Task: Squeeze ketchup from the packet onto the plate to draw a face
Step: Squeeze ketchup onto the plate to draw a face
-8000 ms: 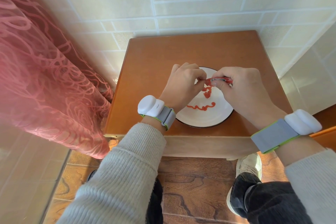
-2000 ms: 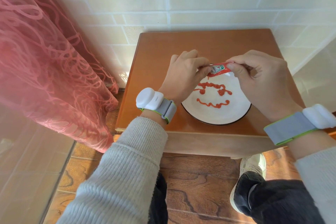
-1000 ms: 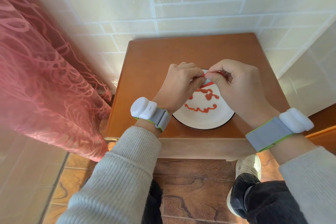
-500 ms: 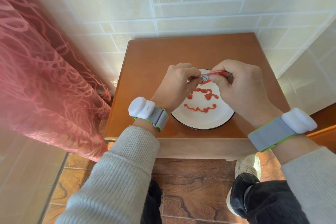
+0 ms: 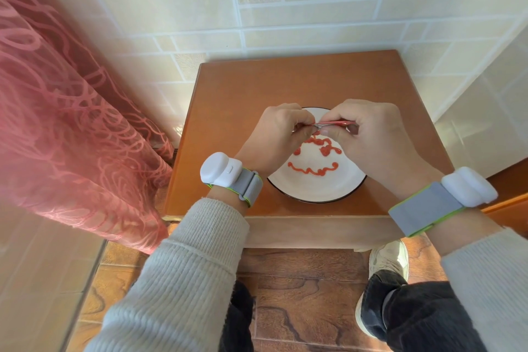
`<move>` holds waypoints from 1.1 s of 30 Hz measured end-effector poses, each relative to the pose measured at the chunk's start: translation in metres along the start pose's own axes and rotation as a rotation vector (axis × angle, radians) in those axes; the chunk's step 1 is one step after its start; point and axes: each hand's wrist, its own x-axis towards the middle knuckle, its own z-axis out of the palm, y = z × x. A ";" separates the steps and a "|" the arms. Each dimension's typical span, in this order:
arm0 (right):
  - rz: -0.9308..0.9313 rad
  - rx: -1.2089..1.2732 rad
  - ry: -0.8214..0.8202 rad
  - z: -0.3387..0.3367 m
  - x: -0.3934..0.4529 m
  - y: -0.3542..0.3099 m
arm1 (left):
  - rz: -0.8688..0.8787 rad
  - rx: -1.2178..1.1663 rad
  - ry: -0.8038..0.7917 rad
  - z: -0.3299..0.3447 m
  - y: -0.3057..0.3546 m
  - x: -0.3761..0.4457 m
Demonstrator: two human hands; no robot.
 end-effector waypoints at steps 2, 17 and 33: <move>-0.013 0.000 0.016 0.000 0.001 0.000 | -0.010 -0.012 -0.004 0.000 0.001 0.000; 0.012 0.021 0.035 0.002 -0.002 -0.006 | -0.016 -0.011 0.024 0.000 0.001 -0.001; 0.019 0.016 0.023 0.003 -0.002 -0.005 | -0.023 0.015 0.036 -0.002 -0.004 -0.003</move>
